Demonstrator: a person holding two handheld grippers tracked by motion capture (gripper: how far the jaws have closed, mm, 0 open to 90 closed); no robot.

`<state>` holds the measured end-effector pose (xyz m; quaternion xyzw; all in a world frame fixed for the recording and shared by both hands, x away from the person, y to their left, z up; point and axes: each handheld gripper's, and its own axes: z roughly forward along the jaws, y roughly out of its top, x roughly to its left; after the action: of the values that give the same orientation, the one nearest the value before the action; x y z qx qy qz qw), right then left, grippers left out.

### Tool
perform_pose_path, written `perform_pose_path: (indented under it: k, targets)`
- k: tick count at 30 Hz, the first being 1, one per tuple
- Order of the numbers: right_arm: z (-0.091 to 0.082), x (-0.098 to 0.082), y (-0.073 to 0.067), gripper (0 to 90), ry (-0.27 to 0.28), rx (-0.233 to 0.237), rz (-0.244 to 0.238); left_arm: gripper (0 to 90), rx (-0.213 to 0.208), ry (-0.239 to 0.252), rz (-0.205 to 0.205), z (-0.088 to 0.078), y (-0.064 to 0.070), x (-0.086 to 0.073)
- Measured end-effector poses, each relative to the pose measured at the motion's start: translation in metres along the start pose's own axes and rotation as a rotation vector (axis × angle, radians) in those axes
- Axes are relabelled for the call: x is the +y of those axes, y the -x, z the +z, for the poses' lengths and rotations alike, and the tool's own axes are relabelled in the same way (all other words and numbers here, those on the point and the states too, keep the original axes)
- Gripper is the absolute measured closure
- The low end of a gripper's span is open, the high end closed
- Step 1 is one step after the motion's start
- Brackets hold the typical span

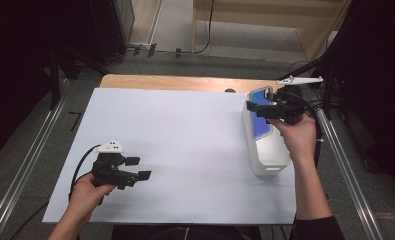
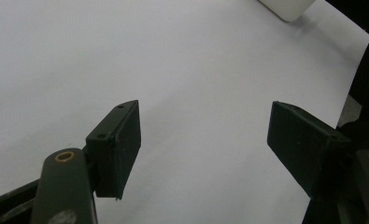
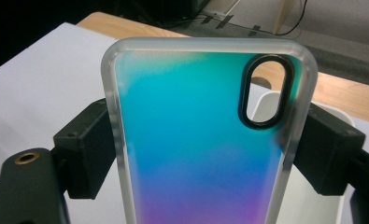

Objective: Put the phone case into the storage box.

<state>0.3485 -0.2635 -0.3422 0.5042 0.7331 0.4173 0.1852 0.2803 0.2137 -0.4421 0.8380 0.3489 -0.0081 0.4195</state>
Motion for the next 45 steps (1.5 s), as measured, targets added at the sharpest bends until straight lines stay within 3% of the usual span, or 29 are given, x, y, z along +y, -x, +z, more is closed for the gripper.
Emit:
perform_pose_path:
  k: [14,27,36,45]
  targets:
    - [0.011,0.012,0.012,15.2,0.009,-0.035,0.026,25.8,0.002,-0.005,-0.009,-0.002,-0.002,-0.002]
    - [0.015,0.028,0.031,15.2,0.032,-0.079,0.061,25.7,0.004,-0.016,-0.011,-0.002,-0.002,-0.003]
    - [0.025,0.040,0.044,15.1,0.025,-0.143,0.074,25.8,-0.001,-0.018,-0.010,-0.002,-0.003,-0.003]
    - [0.033,0.053,0.052,15.1,0.038,-0.169,0.084,25.7,-0.015,-0.012,-0.010,-0.003,-0.004,-0.002]
